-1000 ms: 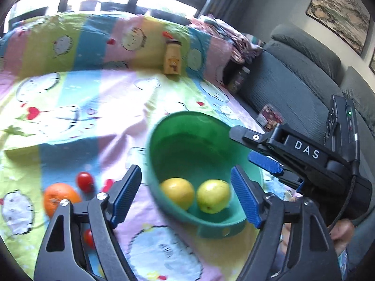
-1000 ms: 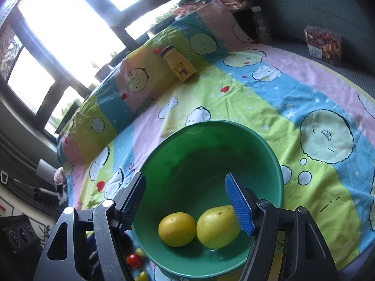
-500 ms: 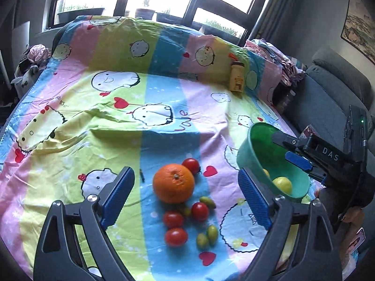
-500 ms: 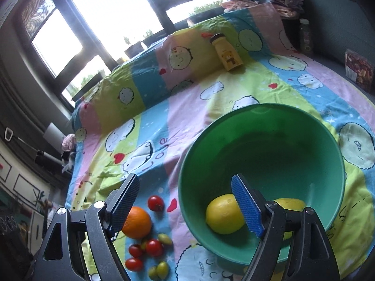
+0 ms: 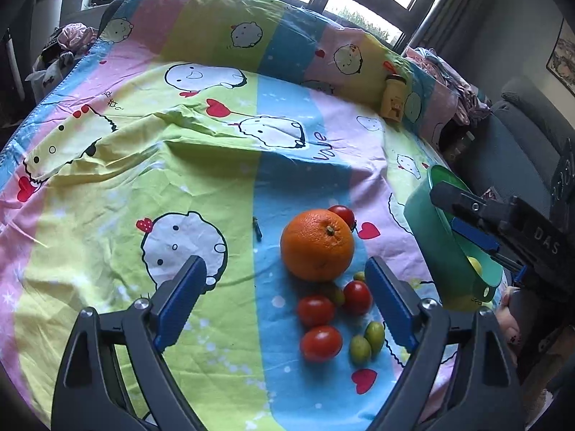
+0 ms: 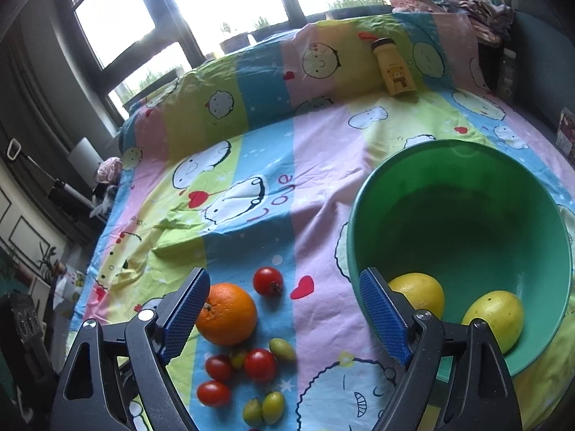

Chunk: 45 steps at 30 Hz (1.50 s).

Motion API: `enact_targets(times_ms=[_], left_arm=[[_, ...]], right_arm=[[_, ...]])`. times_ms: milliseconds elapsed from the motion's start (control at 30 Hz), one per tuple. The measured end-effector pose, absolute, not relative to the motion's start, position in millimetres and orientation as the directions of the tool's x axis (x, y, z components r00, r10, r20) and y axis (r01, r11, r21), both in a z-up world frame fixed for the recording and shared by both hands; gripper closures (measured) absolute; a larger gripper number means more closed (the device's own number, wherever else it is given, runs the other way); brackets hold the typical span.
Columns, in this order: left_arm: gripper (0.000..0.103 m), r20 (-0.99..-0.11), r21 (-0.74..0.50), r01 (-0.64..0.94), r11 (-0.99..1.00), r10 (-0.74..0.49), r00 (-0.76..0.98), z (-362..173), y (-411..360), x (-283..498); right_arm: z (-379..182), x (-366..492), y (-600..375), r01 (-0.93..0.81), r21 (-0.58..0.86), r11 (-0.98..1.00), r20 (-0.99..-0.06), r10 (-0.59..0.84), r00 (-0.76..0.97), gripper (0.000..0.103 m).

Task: Organize fruits
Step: 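Move the right gripper back to the orange, then lower the right gripper around the orange and close it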

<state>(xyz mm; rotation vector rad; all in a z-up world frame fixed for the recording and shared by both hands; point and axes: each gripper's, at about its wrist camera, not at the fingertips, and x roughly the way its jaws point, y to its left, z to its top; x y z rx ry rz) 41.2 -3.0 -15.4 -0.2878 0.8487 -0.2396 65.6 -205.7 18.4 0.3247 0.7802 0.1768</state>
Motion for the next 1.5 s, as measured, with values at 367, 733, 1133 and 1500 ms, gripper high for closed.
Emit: enact_targets(times_ms=[367,733,1133,1500], left_arm=[[0.013,-0.712,-0.379,0.109,0.919,-0.365,0.6,-31.5,-16.4,57.6],[0.017,-0.728,-0.372,0.12,0.921,-0.369,0.578,-44.5,-27.1,75.1],[0.029,-0.738,-0.433,0.129,0.892,-0.433,0.518,-53.9,-29.2,84.0],[0.041,-0.721,-0.458,0.155,0.875,-0.468,0.511,-52.7,-31.8,80.5]], right_arm=[[-5.6,89.0,-169.8,-0.152,0.503,0.851,-0.683,0.499,0.533,0.017],[-42.3,117.1,-152.4,-0.117,0.531,0.839,-0.742,0.527,0.413,0.017],[-56.4,127.4,-155.6,-0.081,0.575,0.814,-0.741,0.56,0.371,0.029],[-61.2,128.9,-155.7,-0.075,0.608,0.79,-0.726,0.592,0.349,0.038]])
